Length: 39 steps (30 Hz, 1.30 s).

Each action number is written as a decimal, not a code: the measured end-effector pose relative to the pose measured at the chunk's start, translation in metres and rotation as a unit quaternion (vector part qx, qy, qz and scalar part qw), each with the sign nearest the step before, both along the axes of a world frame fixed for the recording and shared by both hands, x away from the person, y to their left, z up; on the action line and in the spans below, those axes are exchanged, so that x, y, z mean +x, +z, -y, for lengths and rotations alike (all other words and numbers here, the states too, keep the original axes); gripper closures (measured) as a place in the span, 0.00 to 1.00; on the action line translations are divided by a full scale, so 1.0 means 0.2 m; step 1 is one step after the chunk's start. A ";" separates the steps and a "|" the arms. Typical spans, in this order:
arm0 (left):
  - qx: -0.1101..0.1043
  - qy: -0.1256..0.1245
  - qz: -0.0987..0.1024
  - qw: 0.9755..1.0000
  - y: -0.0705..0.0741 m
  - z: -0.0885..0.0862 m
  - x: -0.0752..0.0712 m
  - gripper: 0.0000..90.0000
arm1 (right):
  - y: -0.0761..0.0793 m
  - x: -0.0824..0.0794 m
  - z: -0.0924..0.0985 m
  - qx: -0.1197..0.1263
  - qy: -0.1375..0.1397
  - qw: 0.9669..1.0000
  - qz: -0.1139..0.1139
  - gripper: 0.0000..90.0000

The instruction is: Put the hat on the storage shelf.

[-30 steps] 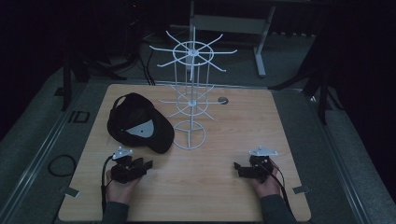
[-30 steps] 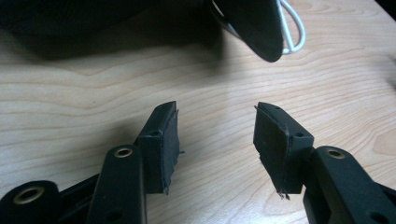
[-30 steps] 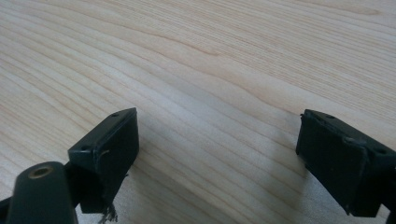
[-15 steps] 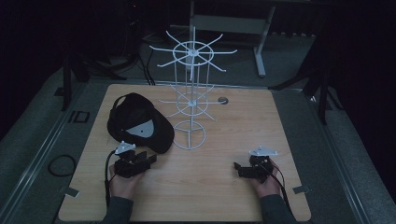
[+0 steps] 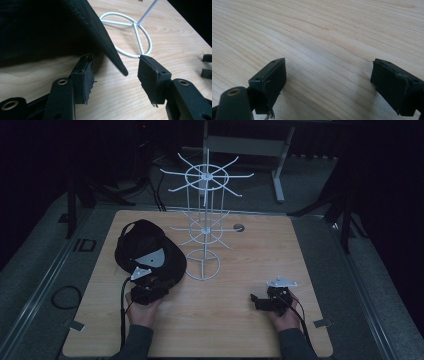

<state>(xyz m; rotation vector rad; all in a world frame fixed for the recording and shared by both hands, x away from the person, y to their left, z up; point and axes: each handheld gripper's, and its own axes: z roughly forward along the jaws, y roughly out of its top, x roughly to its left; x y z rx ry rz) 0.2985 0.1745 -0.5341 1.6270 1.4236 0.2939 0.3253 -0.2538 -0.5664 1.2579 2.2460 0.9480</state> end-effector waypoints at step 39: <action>0.001 0.049 -0.003 0.999 0.03 -0.17 -0.03 0.80 | 0.00 0.00 0.00 0.000 0.000 1.000 -0.001 0.14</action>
